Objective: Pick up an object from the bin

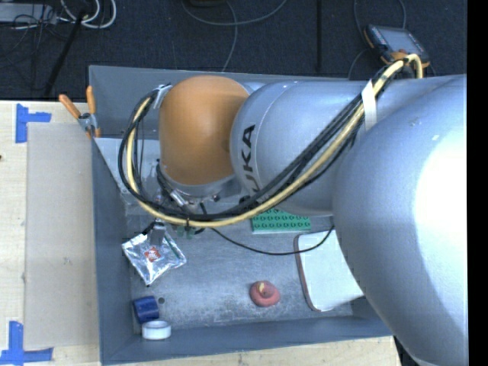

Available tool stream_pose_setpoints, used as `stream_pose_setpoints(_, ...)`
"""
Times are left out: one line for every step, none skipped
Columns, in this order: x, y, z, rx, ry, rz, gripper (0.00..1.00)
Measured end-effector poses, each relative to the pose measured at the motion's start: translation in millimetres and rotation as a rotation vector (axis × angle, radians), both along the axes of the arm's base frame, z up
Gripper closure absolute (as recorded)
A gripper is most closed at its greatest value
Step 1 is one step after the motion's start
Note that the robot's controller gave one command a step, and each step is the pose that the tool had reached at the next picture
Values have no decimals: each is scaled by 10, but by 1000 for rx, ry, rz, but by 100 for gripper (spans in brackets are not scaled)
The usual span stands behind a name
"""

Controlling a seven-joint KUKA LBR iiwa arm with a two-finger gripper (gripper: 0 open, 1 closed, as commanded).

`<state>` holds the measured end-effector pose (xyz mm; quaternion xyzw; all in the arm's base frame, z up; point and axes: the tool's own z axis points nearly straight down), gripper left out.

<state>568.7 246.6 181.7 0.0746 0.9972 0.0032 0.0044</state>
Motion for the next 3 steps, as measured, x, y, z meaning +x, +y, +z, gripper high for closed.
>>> stream_pose_setpoints(91,-27,-1154,-7,12,50,100)
stream_pose_setpoints(244,-100,465,-3,0,67,100)
stream_pose_setpoints(227,-104,410,-6,8,69,0)
